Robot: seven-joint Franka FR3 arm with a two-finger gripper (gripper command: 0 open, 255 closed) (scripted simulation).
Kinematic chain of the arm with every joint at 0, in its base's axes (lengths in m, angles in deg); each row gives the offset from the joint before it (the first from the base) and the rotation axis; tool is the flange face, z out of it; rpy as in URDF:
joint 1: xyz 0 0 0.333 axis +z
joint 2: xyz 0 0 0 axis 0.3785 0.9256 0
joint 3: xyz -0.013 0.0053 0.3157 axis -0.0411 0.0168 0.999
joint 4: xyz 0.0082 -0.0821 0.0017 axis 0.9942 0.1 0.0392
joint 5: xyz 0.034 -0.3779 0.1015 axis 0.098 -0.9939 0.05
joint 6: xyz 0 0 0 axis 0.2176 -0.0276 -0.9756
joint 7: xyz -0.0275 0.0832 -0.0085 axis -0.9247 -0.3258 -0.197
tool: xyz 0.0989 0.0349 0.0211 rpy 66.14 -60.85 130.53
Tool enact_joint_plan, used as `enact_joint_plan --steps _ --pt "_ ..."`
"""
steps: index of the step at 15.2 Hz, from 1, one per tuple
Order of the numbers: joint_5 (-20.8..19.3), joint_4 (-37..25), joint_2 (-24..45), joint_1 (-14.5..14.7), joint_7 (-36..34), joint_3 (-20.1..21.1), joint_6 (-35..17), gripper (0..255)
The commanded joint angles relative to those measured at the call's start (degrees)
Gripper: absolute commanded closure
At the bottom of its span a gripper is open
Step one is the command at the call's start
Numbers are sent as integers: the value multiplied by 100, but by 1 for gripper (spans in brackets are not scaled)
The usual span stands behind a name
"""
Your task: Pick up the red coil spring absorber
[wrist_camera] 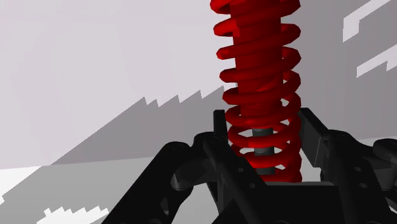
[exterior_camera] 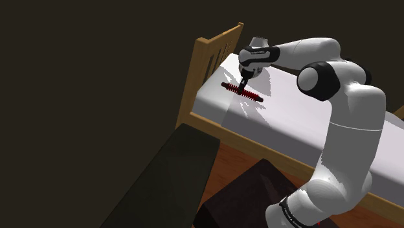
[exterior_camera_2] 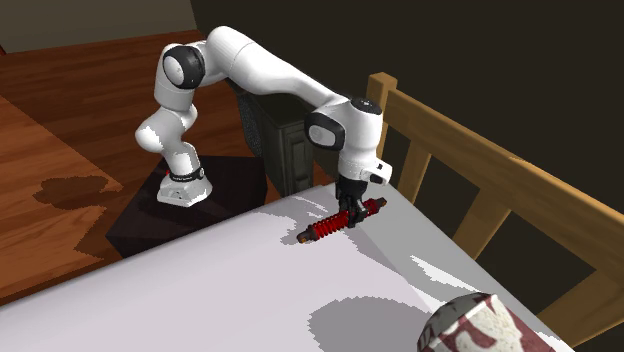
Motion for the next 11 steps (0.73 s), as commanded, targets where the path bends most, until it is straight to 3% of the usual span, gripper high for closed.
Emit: enact_joint_plan --steps 1,11 --pt "2 1 9 -1 0 1 -7 255" --pt "-18 -197 -74 -2 9 -13 271 255"
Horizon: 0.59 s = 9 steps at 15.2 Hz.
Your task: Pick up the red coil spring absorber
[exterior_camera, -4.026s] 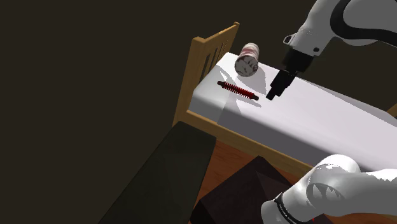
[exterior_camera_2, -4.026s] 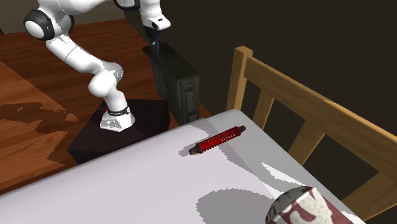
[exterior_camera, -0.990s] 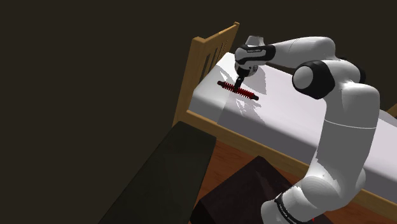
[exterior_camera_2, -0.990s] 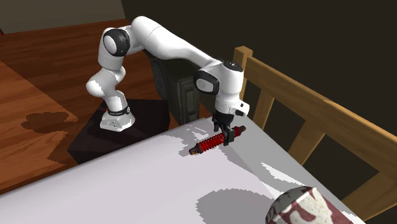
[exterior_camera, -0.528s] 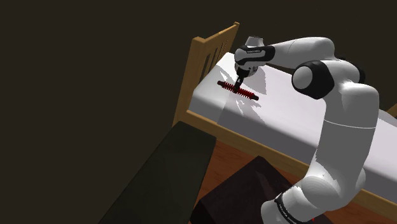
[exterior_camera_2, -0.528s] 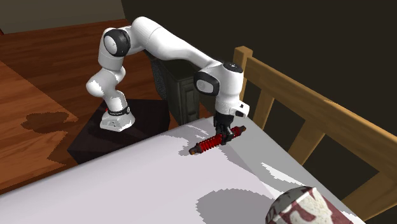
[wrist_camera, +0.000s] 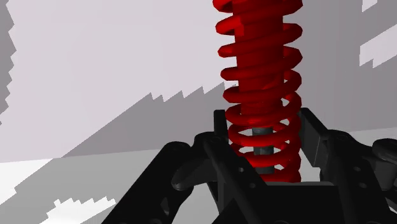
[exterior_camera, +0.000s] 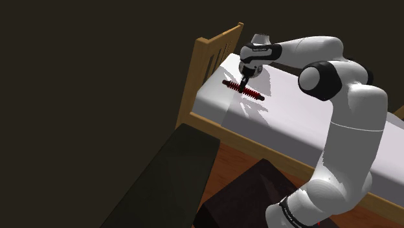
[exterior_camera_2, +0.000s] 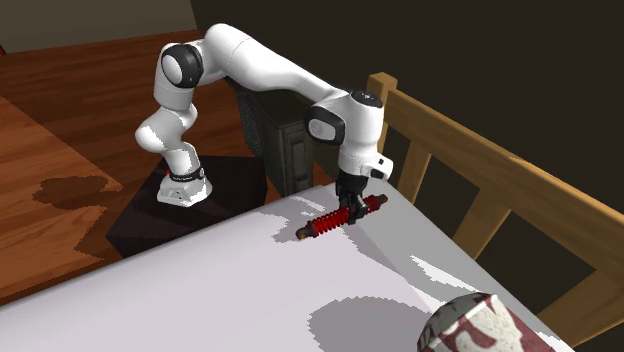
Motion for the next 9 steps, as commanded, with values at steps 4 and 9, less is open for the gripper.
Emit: enact_joint_plan --steps 4,9 --pt "-16 -283 -66 -4 9 -12 343 255" --pt "-26 -596 -114 -16 25 -23 702 255"
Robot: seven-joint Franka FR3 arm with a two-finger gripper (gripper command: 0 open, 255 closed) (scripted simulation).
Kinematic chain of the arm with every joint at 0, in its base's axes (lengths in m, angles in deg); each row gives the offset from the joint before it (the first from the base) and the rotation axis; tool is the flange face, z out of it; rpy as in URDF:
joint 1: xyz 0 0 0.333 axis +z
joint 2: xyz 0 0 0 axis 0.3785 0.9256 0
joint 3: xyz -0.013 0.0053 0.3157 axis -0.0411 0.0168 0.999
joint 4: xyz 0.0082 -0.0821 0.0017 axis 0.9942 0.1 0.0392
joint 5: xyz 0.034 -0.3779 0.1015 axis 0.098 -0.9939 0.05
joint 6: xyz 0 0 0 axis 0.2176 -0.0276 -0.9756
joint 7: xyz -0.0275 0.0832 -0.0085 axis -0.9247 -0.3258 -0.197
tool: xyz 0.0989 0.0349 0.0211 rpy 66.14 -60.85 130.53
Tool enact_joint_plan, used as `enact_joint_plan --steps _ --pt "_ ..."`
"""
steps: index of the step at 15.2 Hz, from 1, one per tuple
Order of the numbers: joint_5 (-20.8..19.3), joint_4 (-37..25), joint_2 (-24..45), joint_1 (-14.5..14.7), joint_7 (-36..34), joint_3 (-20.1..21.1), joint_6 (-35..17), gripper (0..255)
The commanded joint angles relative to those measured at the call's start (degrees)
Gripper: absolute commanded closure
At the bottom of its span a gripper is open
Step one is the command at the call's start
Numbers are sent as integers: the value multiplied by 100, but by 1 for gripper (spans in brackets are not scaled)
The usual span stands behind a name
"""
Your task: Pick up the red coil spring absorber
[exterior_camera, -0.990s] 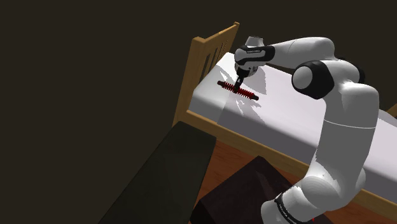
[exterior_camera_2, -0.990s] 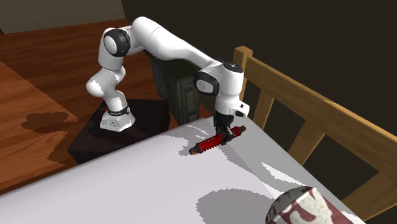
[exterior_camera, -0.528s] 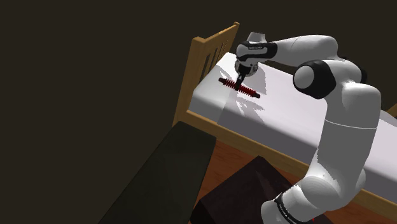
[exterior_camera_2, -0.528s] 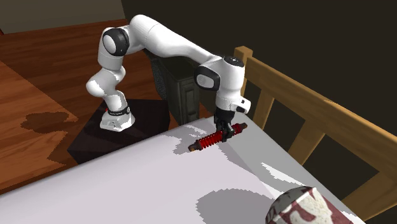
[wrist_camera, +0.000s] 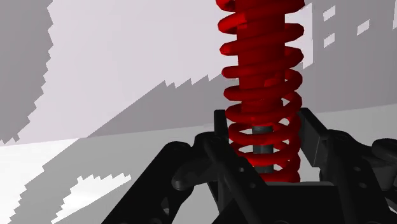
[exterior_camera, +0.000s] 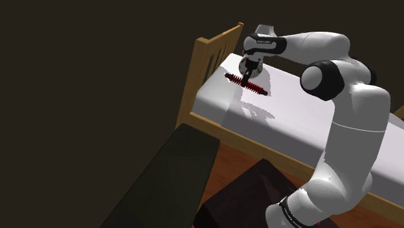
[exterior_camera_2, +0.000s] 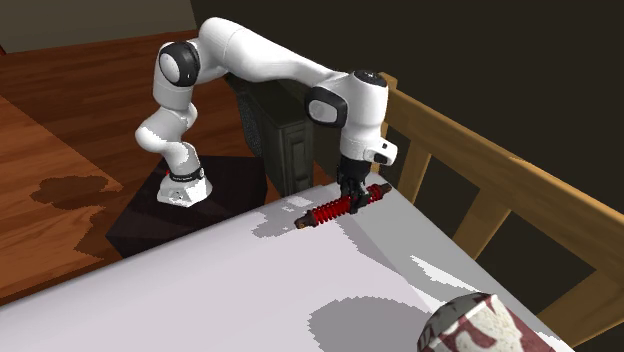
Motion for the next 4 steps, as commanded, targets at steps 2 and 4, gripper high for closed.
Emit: enact_joint_plan --steps 2,4 --pt "-3 -231 -20 -12 12 -7 248 255" --pt "-4 -242 -21 -12 13 -7 260 255"
